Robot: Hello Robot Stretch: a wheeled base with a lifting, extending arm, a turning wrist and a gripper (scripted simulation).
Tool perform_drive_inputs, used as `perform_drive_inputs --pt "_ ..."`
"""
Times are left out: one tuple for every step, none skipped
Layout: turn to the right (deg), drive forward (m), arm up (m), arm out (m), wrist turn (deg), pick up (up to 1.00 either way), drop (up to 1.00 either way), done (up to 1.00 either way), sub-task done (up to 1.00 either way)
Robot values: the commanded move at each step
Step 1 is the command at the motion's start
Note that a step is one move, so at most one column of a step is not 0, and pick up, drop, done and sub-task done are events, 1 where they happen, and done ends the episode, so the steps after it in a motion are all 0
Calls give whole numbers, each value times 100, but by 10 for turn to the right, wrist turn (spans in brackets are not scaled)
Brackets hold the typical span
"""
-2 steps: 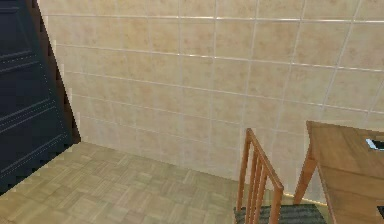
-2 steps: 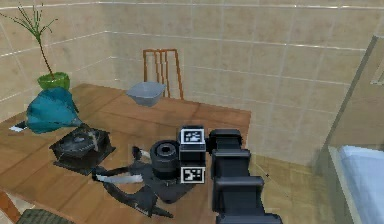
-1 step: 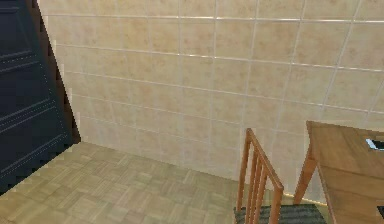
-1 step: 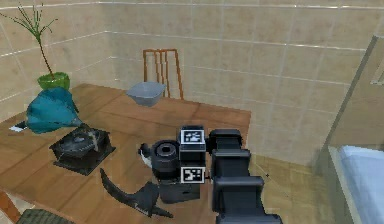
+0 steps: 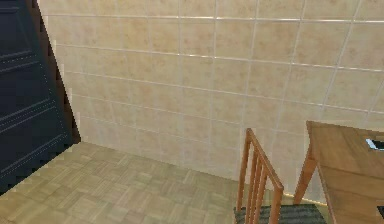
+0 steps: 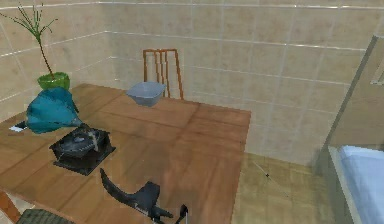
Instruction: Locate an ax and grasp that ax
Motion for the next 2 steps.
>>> perform_drive_inputs --pt "0 0 0 0 0 100 0 0 0" --pt "0 0 10 0 0 0 0 0 0"
